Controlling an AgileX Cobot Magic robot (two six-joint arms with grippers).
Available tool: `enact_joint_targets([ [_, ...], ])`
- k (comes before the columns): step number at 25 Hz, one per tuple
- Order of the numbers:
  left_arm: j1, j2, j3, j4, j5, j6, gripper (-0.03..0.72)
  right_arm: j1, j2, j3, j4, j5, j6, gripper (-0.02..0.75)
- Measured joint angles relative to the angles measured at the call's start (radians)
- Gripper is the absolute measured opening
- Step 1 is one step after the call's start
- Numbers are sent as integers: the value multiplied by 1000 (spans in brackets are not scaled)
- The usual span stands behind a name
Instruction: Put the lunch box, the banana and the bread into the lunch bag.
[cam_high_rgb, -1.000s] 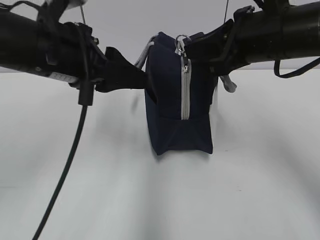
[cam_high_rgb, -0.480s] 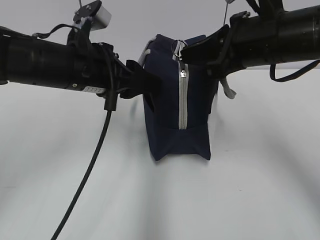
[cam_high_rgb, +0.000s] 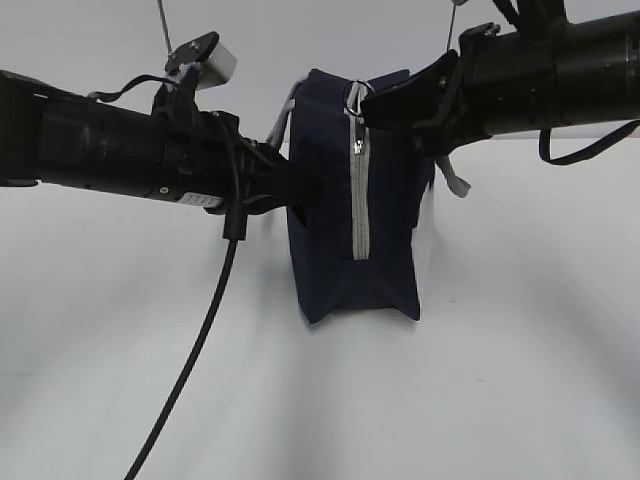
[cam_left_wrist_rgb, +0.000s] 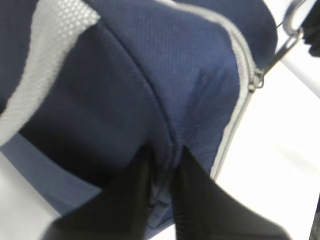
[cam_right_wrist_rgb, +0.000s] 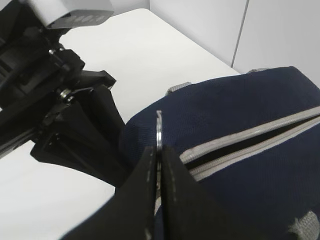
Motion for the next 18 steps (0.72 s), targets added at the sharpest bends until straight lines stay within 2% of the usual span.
enact_joint_targets([
  [2,0,1,0,0,1,0,52,0,0,0,0,0,5,0],
  [4,0,1,0,-1,1,0,13,0,0,0,0,0,8,0],
  [18,0,1,0,8,39,0,6,0,14,-78,51,-61,26,0],
])
